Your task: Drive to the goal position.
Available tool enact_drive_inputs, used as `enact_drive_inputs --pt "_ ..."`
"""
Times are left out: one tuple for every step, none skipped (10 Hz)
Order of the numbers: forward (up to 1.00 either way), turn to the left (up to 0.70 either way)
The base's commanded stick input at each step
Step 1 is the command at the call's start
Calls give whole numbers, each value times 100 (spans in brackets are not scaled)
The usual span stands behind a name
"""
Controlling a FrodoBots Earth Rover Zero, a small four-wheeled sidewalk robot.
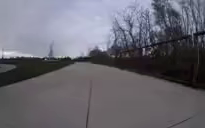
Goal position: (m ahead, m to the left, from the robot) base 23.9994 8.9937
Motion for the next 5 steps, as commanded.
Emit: enact_drive_inputs --pt "100 0" --pt "100 0" --pt "100 0" --pt "100 0" --pt "100 0"
